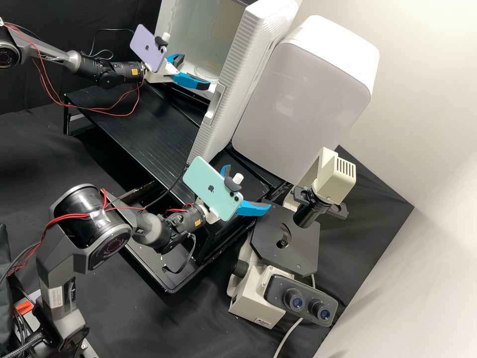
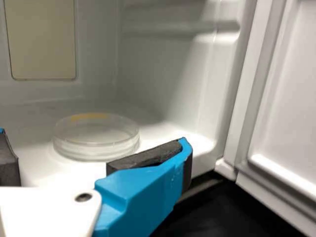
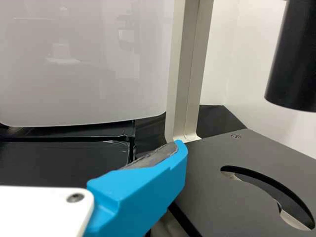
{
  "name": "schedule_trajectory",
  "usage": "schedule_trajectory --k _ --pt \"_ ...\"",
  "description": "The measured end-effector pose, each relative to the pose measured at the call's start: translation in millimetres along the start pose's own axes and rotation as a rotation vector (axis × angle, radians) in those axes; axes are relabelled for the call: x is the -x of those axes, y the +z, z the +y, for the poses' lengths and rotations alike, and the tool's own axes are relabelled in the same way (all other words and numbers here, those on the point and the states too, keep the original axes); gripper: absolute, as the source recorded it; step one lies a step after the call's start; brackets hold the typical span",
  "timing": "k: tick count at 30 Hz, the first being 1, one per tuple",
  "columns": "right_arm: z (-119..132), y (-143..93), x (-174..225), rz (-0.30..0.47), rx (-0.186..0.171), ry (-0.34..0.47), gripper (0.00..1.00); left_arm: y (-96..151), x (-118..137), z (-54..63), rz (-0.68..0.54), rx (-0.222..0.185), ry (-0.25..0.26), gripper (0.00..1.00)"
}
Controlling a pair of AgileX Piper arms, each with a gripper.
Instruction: Take the petri dish out of the incubator
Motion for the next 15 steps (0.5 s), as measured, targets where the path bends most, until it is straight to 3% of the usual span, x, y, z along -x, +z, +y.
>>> schedule_trajectory --k 6,15 --pt "0.0 0.0 0.0 0.0 0.0 0.0 1.0 -3.9 -4.8 -1.1 0.04 -0.034 -0.002 1.0" --pt "0.0 0.0 0.0 0.0 0.0 0.0 1.0 -4.7 -9.7 6.6 0.075 -0.027 0.001 1.0"
